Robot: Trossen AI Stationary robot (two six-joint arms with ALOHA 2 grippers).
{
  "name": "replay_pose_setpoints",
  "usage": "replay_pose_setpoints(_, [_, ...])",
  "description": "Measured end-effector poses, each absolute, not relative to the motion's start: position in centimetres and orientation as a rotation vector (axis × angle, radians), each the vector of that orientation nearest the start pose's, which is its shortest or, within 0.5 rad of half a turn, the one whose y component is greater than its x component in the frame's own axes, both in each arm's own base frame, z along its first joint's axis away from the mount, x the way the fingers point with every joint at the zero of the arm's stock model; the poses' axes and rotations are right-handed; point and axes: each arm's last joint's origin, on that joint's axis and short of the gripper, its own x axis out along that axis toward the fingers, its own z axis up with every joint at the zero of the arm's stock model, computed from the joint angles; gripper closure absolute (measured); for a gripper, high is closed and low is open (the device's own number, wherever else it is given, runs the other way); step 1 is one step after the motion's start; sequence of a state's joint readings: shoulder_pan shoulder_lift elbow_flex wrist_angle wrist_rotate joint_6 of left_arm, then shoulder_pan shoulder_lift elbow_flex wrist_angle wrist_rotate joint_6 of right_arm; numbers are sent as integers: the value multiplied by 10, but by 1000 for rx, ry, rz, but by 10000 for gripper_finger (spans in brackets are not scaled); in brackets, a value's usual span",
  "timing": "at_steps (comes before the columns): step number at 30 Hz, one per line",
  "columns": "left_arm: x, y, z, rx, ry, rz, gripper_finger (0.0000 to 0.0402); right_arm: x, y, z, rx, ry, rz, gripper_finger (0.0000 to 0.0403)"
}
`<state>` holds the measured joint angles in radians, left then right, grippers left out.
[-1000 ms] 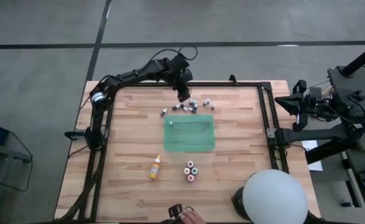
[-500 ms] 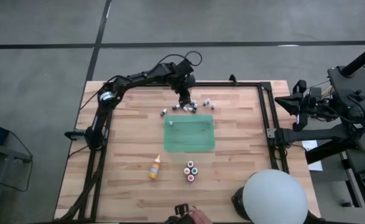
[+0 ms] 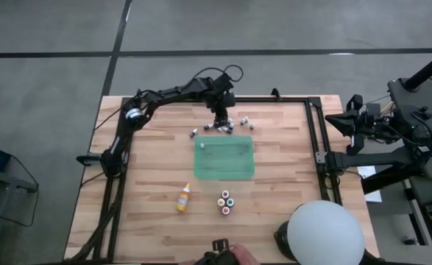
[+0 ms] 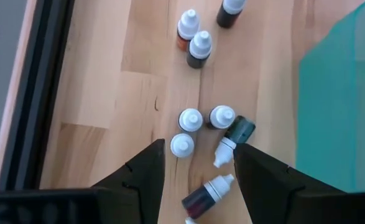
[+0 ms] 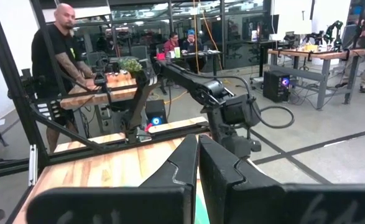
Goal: Pick & Place food coloring
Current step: Put the green food coloring bottle into the green container
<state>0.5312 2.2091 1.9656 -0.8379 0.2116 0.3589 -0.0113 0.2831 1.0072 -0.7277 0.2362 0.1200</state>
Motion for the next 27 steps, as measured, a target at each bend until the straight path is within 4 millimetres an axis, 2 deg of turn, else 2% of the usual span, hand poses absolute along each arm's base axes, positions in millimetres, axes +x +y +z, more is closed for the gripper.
replay_pose_setpoints(6, [415, 238, 227, -112, 1078, 134, 239, 6, -7, 384, 119, -11, -247, 394])
replay_pose_setpoints(15, [416, 241, 244, -107, 1072, 168, 239, 6, -7, 384, 119, -11, -247, 394])
replay_pose_setpoints(27, [413, 241, 244, -146, 1114, 254, 239, 6, -7, 384, 119, -11, -247, 394])
